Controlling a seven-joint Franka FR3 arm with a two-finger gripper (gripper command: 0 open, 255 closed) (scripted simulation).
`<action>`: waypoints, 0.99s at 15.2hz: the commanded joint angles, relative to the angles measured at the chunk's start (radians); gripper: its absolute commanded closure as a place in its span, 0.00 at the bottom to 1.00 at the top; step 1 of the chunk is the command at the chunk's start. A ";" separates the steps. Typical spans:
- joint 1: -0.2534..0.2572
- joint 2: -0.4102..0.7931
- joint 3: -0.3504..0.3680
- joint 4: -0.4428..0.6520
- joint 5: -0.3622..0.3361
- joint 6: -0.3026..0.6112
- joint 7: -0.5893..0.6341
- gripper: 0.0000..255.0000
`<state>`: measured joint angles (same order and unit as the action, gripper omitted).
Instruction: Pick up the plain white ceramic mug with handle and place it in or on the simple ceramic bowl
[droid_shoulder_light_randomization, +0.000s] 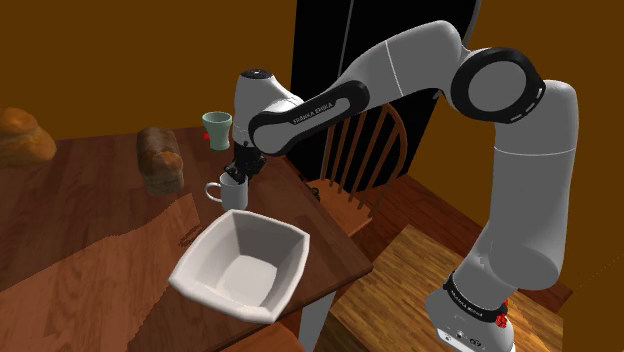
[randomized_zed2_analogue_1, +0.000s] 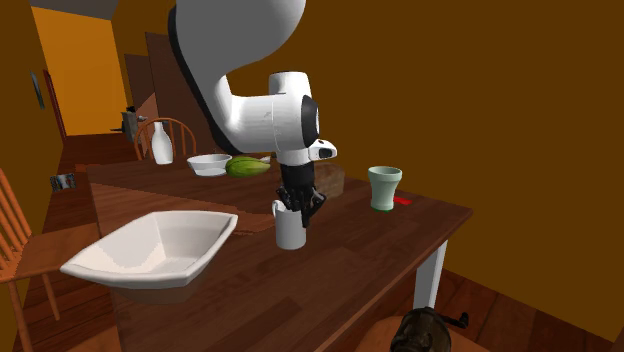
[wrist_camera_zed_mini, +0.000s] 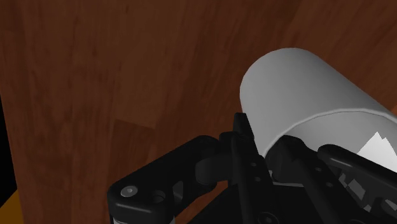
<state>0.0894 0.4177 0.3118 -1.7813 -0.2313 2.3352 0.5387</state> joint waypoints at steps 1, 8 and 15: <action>0.000 0.000 0.000 0.000 0.000 0.000 0.000 1.00; -0.003 -0.019 0.005 0.014 0.011 -0.032 -0.008 1.00; -0.009 -0.058 0.016 0.055 0.033 -0.110 -0.025 1.00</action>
<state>0.0822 0.3645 0.3265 -1.7320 -0.2016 2.2359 0.5168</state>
